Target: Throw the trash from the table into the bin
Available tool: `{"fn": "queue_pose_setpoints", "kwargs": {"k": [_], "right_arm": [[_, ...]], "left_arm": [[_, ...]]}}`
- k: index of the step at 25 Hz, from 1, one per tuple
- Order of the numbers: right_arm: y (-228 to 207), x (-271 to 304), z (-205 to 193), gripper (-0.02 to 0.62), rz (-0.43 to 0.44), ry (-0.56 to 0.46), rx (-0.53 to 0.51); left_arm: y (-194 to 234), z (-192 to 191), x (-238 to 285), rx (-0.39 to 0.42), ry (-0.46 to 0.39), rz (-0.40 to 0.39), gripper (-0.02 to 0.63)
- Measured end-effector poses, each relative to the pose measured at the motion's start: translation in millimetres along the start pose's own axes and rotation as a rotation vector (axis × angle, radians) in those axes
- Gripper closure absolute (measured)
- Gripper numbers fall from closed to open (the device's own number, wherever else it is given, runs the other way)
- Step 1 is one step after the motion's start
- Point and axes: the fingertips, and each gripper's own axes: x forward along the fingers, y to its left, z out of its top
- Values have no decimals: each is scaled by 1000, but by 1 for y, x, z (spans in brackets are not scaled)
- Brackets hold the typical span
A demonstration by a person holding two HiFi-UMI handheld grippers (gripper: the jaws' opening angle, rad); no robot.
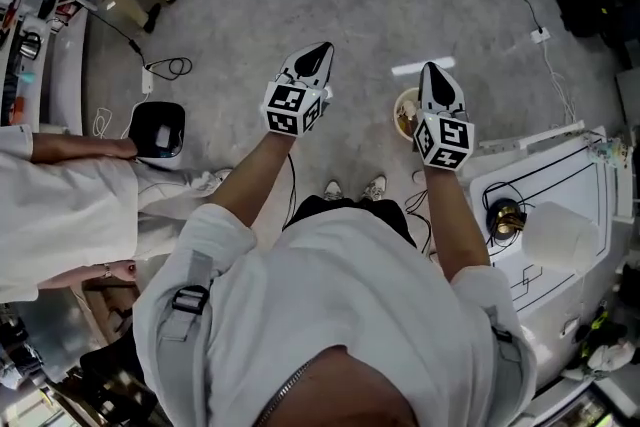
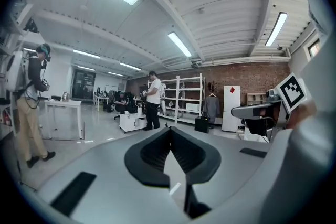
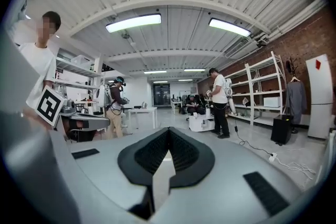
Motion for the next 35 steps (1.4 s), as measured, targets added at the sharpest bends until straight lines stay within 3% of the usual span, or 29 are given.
{"fn": "queue_pose_setpoints", "kwargs": {"k": [10,35], "right_arm": [[15,-13,61,589,51,-116,-17],[26,-27,63,592,38,-121,-5]], "left_arm": [[11,50,-22,-3,-107,35,595],[5,65,-35,-31,-148,1,595]]}}
